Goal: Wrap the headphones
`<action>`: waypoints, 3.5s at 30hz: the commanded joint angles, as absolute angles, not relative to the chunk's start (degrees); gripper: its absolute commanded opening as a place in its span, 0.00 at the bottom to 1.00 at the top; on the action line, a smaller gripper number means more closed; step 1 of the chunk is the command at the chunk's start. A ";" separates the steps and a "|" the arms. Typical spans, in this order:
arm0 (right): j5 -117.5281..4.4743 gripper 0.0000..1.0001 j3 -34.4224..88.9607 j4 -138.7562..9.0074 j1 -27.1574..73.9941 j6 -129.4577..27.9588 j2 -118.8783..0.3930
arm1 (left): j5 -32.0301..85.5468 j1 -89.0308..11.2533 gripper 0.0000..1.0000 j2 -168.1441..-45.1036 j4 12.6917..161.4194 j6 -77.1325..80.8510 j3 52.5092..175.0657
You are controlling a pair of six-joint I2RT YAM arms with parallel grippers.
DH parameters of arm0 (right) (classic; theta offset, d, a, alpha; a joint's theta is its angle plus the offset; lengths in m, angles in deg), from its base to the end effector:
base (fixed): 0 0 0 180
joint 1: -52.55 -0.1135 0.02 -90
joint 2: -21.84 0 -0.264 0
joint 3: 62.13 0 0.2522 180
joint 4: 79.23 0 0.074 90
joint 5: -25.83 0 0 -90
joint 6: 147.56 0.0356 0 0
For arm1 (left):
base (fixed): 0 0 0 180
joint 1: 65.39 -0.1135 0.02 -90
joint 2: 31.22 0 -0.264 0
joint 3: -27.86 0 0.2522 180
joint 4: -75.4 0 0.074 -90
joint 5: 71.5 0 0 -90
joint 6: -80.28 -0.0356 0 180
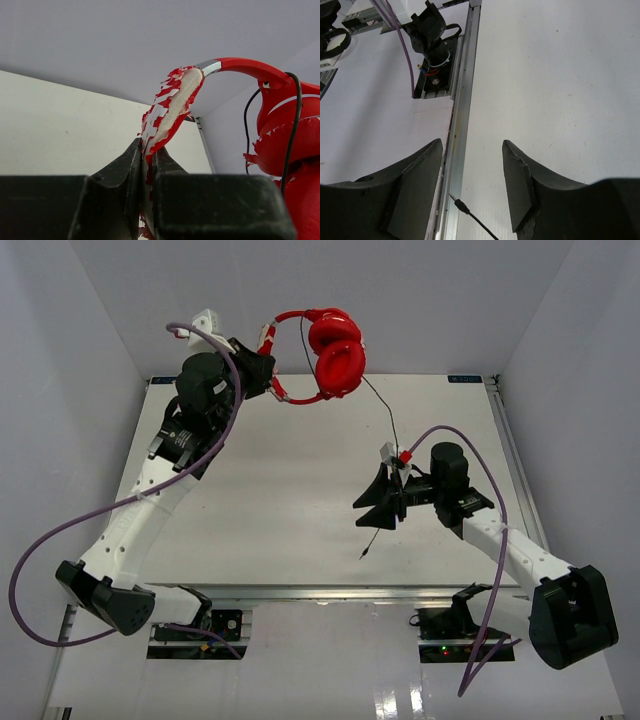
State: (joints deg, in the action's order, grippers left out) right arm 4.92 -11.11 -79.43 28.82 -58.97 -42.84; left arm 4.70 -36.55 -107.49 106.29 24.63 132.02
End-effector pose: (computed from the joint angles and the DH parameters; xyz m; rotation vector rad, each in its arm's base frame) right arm 0.2031 0.1256 0.2724 -1.2151 1.3941 1.3458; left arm 0.2570 -0.1318 0.4822 -0.2687 1.6396 -0.6505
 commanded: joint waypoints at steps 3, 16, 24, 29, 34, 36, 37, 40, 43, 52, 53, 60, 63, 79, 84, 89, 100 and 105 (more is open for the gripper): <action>4.38 0.56 -10.57 -78.30 28.64 -60.11 -44.69 | 9.08 -36.47 0.00 -101.00 95.94 27.02 131.97; 3.15 0.57 -9.96 -78.47 29.16 -58.81 -47.23 | 6.79 -36.56 0.00 -93.55 90.86 24.91 126.99; 5.43 0.56 -7.70 -79.09 29.49 -58.00 -48.85 | 13.00 -36.56 0.00 -89.89 86.19 23.52 122.20; 6.81 0.56 -7.10 -80.16 29.96 -55.71 -49.27 | 17.38 -36.56 0.00 -88.47 83.57 23.15 119.97; 8.47 0.56 -4.98 -80.59 30.22 -54.72 -51.79 | 21.93 -36.56 0.00 -88.31 84.14 22.90 120.18; 8.87 0.54 -4.51 -80.41 30.22 -54.75 -52.07 | 20.37 -36.56 0.00 -88.26 85.02 22.03 120.80; 9.03 0.54 -4.56 -80.46 30.22 -54.80 -51.97 | 20.14 -36.56 0.00 -88.42 85.18 21.75 121.22; 9.13 0.54 -4.68 -80.74 30.22 -55.08 -51.59 | 20.77 -36.56 0.00 -89.44 85.71 21.57 122.64; 9.02 0.55 -4.61 -80.98 30.22 -55.52 -51.61 | 21.43 -36.56 0.00 -90.08 85.19 22.56 123.20; 0.02 0.83 2.60 -78.02 30.13 -70.67 -51.74 | 23.25 -36.56 0.00 -91.51 85.64 24.73 124.78; -0.11 0.86 2.67 -78.15 30.13 -70.93 -51.93 | 23.34 -36.56 0.00 -91.60 85.66 24.74 125.02; -4.66 0.90 6.90 -85.83 26.89 -70.32 -56.48 | 23.73 -36.56 0.00 -92.01 85.92 25.57 125.11; -7.06 0.90 8.20 -85.77 24.57 -70.74 -58.86 | 23.68 -36.56 0.00 -92.46 85.82 25.96 125.28; -1.34 0.62 -4.60 -83.76 22.49 -76.90 -54.36 | 14.40 -36.56 0.00 -91.81 88.35 25.61 125.88; 3.18 0.35 -5.19 -82.56 22.29 -76.03 -53.03 | 12.02 -36.56 0.00 -90.73 88.86 25.44 124.86; 5.26 0.16 -4.19 -80.56 21.96 -75.05 -51.62 | 11.70 -36.56 0.00 -90.54 88.87 25.44 124.91; 2.75 0.08 -4.66 -74.68 21.90 -78.03 -47.68 | 14.37 -36.56 0.00 -91.42 88.40 27.16 124.76; 2.55 0.08 -3.22 -73.91 21.87 -78.31 -48.72 | 17.11 -36.56 0.00 -92.02 87.94 27.96 125.20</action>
State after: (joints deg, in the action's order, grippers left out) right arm 2.58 -5.08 -75.08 22.13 -77.25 -48.70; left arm 14.58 -36.50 -92.60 91.71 24.90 122.74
